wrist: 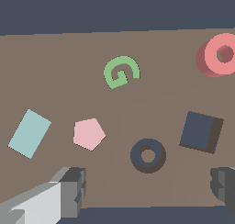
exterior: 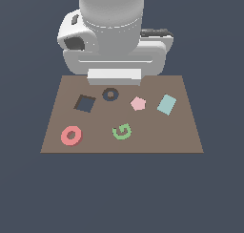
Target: Insert a designated object into the corresponding slot on a board.
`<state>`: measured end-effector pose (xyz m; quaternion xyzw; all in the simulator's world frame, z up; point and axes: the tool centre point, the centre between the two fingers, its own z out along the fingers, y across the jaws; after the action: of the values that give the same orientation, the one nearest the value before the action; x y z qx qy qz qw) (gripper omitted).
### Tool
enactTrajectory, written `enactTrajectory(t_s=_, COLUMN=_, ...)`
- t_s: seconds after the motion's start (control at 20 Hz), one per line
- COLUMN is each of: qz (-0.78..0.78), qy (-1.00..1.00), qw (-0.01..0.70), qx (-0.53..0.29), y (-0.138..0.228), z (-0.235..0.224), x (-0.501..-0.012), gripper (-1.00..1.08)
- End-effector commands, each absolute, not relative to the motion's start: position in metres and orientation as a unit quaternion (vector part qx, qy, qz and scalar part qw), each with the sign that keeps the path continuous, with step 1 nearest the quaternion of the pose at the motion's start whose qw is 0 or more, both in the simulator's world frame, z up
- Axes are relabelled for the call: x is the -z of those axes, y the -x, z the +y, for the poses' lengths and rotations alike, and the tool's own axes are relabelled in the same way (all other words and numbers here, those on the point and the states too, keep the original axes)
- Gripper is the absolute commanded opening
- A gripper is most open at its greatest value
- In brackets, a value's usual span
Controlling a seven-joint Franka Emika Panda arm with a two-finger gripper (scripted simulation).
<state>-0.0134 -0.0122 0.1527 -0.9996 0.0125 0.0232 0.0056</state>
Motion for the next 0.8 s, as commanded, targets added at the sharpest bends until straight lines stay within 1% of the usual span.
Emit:
enactTrajectory(t_s=0.0, qz=0.012, qy=1.000, qw=0.006, qx=-0.023, y=0.013, z=-0.012, x=-0.153, gripper=1.00)
enactTrajectory(t_s=0.35, qz=0.010, qy=1.000, qw=0.005, qx=-0.021, y=0.006, z=-0.023, x=-0.145, gripper=1.00)
enactTrajectory(t_s=0.75, qz=0.002, qy=1.000, qw=0.003, qx=-0.016, y=-0.020, z=-0.059, x=-0.118, gripper=1.00)
